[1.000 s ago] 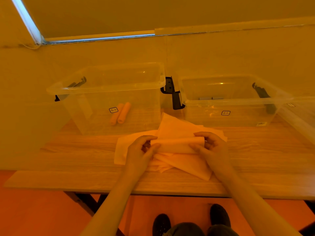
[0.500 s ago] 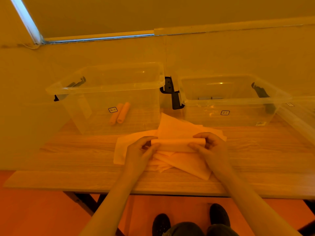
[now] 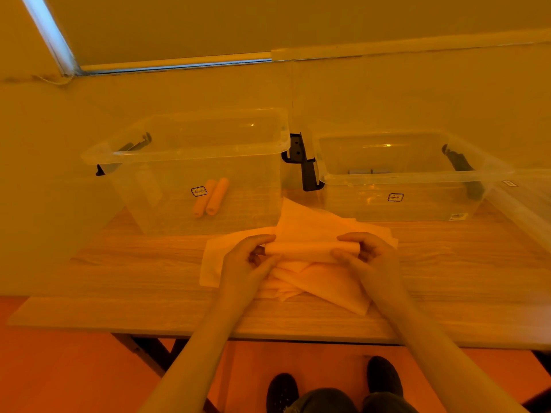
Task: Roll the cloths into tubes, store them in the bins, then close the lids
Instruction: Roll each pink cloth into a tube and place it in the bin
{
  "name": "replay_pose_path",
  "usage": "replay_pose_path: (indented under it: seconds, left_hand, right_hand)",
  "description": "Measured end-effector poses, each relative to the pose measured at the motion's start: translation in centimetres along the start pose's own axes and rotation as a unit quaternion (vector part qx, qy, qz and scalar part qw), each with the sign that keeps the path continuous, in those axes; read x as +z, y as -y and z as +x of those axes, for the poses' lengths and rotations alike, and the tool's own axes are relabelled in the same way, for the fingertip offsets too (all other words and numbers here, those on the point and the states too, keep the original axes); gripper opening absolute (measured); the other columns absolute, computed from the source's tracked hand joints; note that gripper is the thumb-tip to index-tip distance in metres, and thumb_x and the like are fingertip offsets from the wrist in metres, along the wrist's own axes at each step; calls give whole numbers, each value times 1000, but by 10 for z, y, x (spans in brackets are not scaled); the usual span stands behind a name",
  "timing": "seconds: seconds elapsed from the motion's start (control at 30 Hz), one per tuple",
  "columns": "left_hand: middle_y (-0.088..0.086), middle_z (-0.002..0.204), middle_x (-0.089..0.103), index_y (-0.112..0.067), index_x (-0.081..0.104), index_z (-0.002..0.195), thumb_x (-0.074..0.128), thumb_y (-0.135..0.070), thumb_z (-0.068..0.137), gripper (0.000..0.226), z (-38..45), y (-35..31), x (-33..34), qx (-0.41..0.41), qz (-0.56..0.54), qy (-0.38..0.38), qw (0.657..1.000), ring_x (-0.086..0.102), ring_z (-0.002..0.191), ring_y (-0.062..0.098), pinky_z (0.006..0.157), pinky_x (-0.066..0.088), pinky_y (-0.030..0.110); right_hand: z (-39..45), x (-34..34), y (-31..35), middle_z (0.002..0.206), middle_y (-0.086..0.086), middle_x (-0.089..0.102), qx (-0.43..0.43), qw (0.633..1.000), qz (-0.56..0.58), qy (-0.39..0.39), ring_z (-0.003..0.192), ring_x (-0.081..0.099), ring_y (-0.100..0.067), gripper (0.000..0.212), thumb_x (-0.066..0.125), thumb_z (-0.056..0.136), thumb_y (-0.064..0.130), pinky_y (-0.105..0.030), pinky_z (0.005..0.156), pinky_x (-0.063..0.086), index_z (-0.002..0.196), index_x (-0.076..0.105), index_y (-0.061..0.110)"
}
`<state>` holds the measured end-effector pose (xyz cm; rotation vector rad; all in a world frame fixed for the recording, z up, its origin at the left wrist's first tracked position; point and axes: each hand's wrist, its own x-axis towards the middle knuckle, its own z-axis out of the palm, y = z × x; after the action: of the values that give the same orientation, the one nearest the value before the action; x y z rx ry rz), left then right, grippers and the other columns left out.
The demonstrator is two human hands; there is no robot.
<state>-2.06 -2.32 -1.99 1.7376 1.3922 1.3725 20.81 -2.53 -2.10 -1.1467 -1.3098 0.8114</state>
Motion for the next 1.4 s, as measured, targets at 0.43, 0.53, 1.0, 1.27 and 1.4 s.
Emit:
replay_pose_path:
  seconds: [0.43, 0.53, 1.0, 1.27, 1.4]
  left_hand:
    - [-17, 83, 60, -26, 67, 102, 70, -13, 84, 22, 0, -11, -3, 16, 27, 11, 999, 53, 73, -11, 64, 39, 6]
    - [-17, 84, 60, -28, 65, 101, 73, -8, 81, 30, -1, -9, -2, 24, 22, 15, 999, 53, 72, -10, 64, 39, 6]
    - [-7, 97, 66, -41, 64, 98, 65, -28, 87, 18, 1, -1, -2, 3, 15, 4, 1000, 61, 91, 5, 74, 52, 26]
    - [-3, 89, 67, -25, 67, 94, 65, -11, 88, 15, -2, -14, -2, -24, -84, -27, 996, 64, 72, -1, 59, 54, 20]
    - [-7, 85, 68, -26, 68, 94, 65, -13, 87, 14, -2, -13, -3, -38, -110, -43, 992, 66, 76, 4, 65, 55, 24]
  right_hand:
    - [0, 0, -1, 96, 13, 64, -35, 998, -60, -9, 92, 58, 4, 24, 76, 77, 17, -19, 80, 49, 91, 62, 31]
    - [0, 0, -2, 94, 11, 65, -32, 998, -56, -9, 92, 59, -1, 19, 76, 78, 20, -23, 80, 49, 90, 64, 28]
    - [0, -2, -4, 102, 13, 67, -38, 998, -58, 7, 97, 60, 4, 24, 77, 77, 15, -19, 86, 48, 94, 68, 29]
    - [0, -1, -5, 107, 15, 67, -27, 998, -61, 20, 107, 60, -3, 29, 77, 76, 18, -27, 94, 49, 97, 67, 36]
    - [-1, 0, -3, 108, 13, 67, -19, 999, -38, 24, 107, 60, -4, 27, 75, 78, 15, -27, 92, 50, 96, 68, 33]
